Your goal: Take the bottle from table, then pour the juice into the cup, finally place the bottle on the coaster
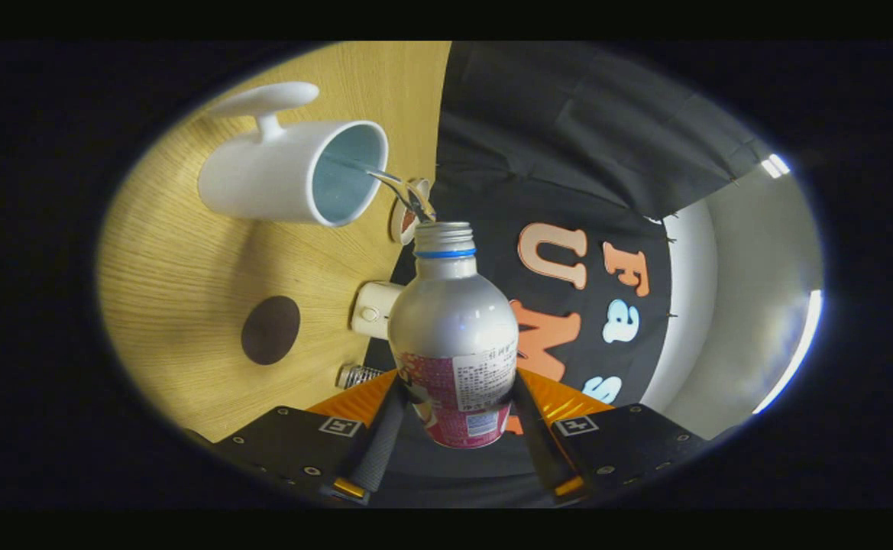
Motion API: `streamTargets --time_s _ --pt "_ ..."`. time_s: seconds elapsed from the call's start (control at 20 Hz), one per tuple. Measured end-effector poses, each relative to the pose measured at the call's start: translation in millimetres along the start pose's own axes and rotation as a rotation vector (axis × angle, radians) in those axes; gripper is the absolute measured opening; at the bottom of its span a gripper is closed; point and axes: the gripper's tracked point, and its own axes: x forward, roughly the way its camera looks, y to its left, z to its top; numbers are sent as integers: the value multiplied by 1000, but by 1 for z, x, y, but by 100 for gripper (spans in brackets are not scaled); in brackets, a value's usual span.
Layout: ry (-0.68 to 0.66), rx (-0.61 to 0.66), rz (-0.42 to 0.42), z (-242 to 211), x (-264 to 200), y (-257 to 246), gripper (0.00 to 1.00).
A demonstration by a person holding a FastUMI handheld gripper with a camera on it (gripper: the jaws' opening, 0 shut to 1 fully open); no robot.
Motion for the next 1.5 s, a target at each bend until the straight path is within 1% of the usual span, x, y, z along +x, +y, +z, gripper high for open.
streamTargets --time_s 0.5,0.9,1.5 --pt "-18 -92 -39 -5 2 -21 76" --pt "-28 -139 -65 -6 4 -32 76" --pt "-55 -194 -72 -1 1 -36 76"
